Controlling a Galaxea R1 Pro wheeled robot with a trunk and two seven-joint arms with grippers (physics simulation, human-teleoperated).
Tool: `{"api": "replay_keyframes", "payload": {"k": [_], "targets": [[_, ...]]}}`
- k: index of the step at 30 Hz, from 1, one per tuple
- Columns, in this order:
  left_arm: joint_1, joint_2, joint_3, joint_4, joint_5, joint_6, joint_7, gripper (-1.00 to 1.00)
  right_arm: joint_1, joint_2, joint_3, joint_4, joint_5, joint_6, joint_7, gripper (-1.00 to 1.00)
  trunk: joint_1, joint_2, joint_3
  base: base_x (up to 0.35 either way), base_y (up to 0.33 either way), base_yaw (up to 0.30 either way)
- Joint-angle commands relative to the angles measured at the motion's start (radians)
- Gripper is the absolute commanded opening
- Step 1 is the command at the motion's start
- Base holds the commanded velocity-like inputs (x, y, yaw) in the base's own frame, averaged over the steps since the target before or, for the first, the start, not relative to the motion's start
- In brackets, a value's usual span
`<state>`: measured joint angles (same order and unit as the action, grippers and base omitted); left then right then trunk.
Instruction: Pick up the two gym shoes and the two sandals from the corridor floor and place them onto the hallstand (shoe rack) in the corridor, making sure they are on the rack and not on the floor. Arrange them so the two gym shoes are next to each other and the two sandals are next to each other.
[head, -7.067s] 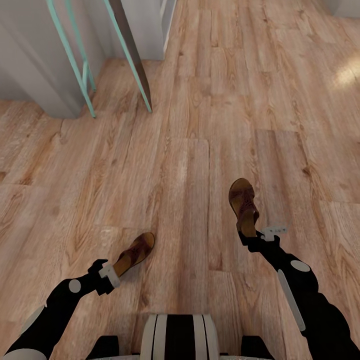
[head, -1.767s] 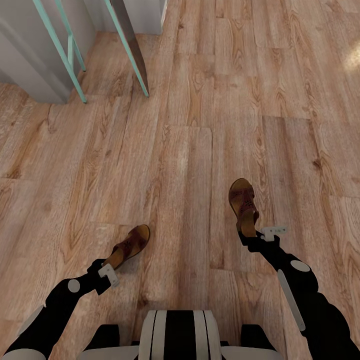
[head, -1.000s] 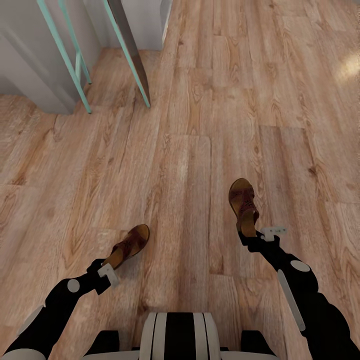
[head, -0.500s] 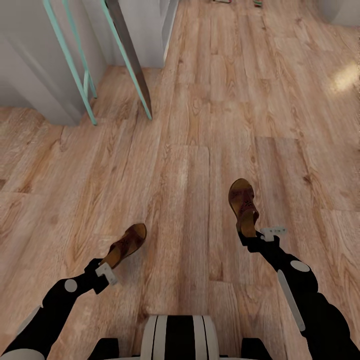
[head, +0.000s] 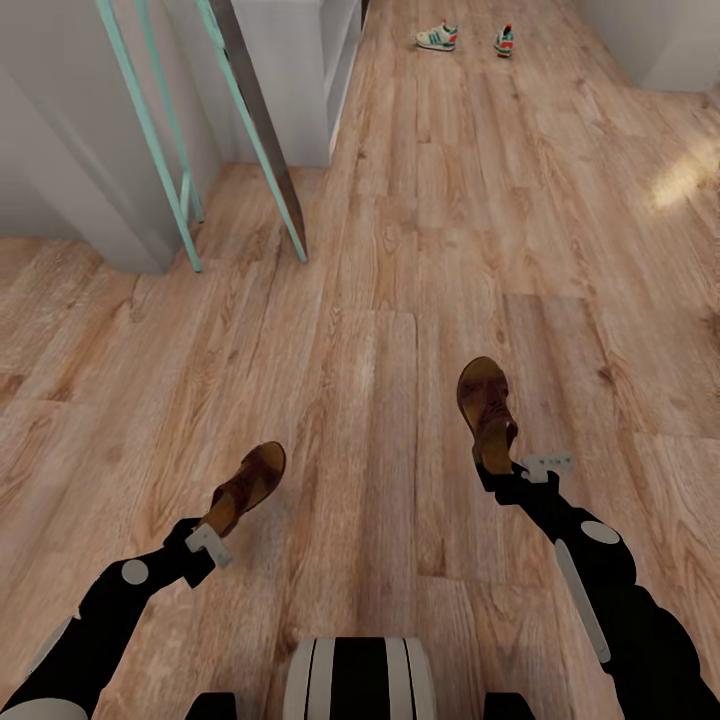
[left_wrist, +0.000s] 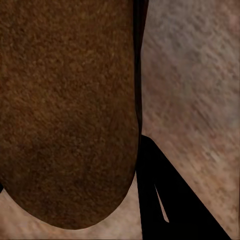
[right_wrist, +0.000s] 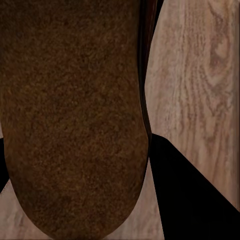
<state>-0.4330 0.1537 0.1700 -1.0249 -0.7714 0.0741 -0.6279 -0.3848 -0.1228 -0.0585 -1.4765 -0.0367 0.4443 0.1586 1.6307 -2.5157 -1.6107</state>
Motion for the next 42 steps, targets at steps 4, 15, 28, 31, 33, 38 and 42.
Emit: {"api": "replay_keyframes", "payload": {"k": [4,15,28,31,33,38,42], "targets": [[0.0,0.0,0.016,0.007,0.034,0.004,-0.007,-1.0,0.0,0.001,0.0,-0.002,-0.006,0.007,0.003,-1.0,-0.002,0.001,0.015,0.0,0.0,0.0],[0.003,0.0,0.022,0.162,0.262,-0.005,0.205,-1.0,0.0,-0.002,-0.003,-0.008,0.001,0.003,0.002,-1.0,-0.007,0.003,0.058,0.0,0.0,0.0],[0.096,0.0,0.02,0.204,0.447,-0.068,0.341,-1.0,0.014,-0.017,-0.01,0.002,0.073,-0.001,-0.003,-1.0,-0.013,0.006,0.124,0.0,0.0,-0.058],[0.117,-0.002,0.02,0.221,0.477,-0.123,0.363,-1.0,0.045,-0.014,-0.01,0.019,0.096,-0.019,-0.004,-1.0,-0.014,0.007,0.141,0.0,0.0,-0.084],[0.13,-0.004,0.02,0.246,0.508,-0.162,0.382,-1.0,0.069,-0.011,-0.009,0.045,0.103,-0.048,-0.005,-1.0,-0.015,0.007,0.151,0.0,0.0,-0.084],[0.145,-0.009,0.02,0.339,0.586,-0.262,0.433,-1.0,0.134,-0.007,-0.009,0.129,0.108,-0.155,-0.005,-1.0,-0.017,0.009,0.179,0.0,0.0,-0.085],[0.148,-0.009,0.02,0.421,0.622,-0.343,0.462,-1.0,0.171,-0.006,-0.009,0.203,0.107,-0.239,-0.004,-1.0,-0.019,0.01,0.2,0.0,0.0,-0.09]]}}
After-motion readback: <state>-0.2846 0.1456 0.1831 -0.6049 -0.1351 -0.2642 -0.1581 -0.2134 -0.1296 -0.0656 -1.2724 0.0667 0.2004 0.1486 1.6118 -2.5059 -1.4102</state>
